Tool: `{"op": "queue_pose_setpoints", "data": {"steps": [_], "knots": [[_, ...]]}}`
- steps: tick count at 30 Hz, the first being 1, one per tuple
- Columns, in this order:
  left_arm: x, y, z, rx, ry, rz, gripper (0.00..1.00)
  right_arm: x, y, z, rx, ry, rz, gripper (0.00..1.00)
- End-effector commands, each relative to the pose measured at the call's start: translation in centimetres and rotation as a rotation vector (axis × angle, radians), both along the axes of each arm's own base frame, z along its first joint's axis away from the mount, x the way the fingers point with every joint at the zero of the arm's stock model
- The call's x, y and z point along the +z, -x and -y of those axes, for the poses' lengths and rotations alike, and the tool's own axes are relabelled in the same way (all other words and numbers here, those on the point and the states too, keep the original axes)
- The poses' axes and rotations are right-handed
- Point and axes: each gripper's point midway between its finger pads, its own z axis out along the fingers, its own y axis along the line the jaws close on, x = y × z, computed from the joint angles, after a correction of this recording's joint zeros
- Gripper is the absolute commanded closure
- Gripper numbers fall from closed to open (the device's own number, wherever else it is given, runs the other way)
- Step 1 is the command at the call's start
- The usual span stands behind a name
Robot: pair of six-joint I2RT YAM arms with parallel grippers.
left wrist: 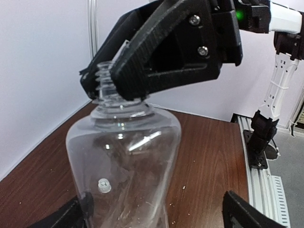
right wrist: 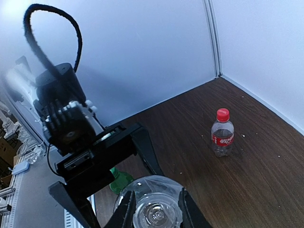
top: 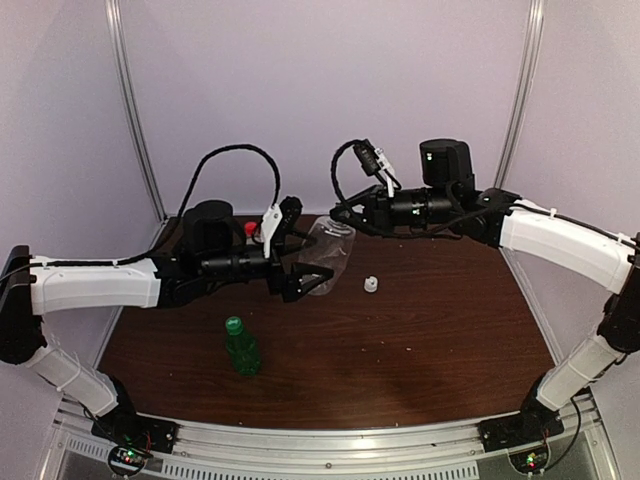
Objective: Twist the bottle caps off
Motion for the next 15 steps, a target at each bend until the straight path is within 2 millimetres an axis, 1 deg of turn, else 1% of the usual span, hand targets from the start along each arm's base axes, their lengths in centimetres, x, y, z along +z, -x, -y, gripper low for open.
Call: {"op": "queue_pose_setpoints", "data": {"steps": [1,5,9,12,15], "knots": [[0.3,-1.7,-0.4,0.095,-0.014,0.018,0.02,0.1,-3.7,1.0,-0.192,0.046,0.046,1.0],[0.0,-3.8,-2.3,0.263,-0.05,0.017,0.02,-1.9,-7.1,1.6,-0.351,0.111,0.059,1.0],[-0.1,-5.8,-5.1,0.455,-0.097,0.015,0.02,-4.6,-10.6,2.2,-0.496,0.19,0.068,1.0],[0.2,-6.6,-7.2,0.571,-0.108,0.013,0.02,-6.6,-12.6,2.0,-0.559,0.229,0.078,1.0],[0.2,-7.2,-9.1,0.671,-0.121,0.012,0.02,-8.3,-14.1,1.2,-0.574,0.252,0.079,1.0]]}}
